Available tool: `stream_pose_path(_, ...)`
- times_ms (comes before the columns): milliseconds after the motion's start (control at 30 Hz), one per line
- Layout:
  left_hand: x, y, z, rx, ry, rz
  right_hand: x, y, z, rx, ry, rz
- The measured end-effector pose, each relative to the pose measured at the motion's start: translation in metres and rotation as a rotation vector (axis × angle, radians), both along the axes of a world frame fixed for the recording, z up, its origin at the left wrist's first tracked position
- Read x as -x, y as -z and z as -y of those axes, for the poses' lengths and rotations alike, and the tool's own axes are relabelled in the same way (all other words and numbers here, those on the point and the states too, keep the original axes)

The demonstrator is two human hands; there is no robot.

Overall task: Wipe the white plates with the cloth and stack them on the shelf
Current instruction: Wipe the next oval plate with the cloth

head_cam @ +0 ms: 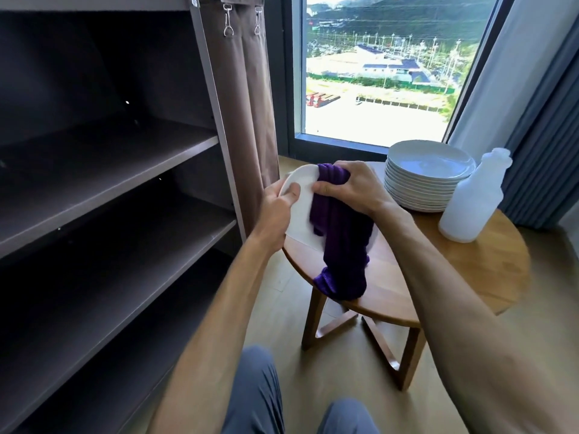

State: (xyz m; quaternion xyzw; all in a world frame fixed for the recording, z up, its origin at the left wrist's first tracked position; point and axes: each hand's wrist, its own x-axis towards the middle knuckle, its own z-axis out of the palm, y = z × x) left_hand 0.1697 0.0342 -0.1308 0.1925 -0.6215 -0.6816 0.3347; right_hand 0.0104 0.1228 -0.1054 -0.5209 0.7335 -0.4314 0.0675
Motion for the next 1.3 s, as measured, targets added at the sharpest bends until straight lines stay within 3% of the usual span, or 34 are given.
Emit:
stream_pose_path(333, 0.0, 0.019, -0.002, -0.25, -0.106, -0.064, 0.017, -0.003, -0.027, -0.262, 0.069, 0.311)
stream_pose_path(500, 0.001, 0.022, -0.008, -0.323, -0.176, -0.128, 0.017, 0.004, -0.039, 0.016, 0.068, 0.603)
stream_pose_path(733, 0.011, 0.031, -0.025, -0.483, -0.299, -0.232, -0.002, 0.031, -0.03, 0.419, 0.314, 0.971)
stream_pose_path(800, 0.013, 0.036, -0.022, -0.414, -0.288, -0.189, -0.004, 0.04, -0.027, 0.492, 0.375, 1.022)
stream_pose_path(867, 0.009, 0.039, -0.009, -0.299, -0.169, -0.095, 0.003, 0.045, -0.033, 0.44, 0.432, 0.933)
stream_pose_path(933, -0.002, 0.038, 0.012, -0.228, 0.018, 0.02, 0.016, 0.04, -0.044, 0.259, 0.414, 0.712)
stream_pose_path(1067, -0.008, 0.021, 0.022, -0.006, 0.366, 0.274, 0.02, 0.006, -0.047, -0.053, 0.147, 0.298)
stream_pose_path(1200, 0.005, 0.008, 0.021, 0.221, 0.258, 0.247, 0.012, -0.003, -0.033, 0.1, 0.12, 0.369)
stream_pose_path(1300, 0.012, 0.0, 0.018, 0.338, 0.192, 0.332, 0.01, 0.006, -0.029, 0.154, 0.135, 0.453)
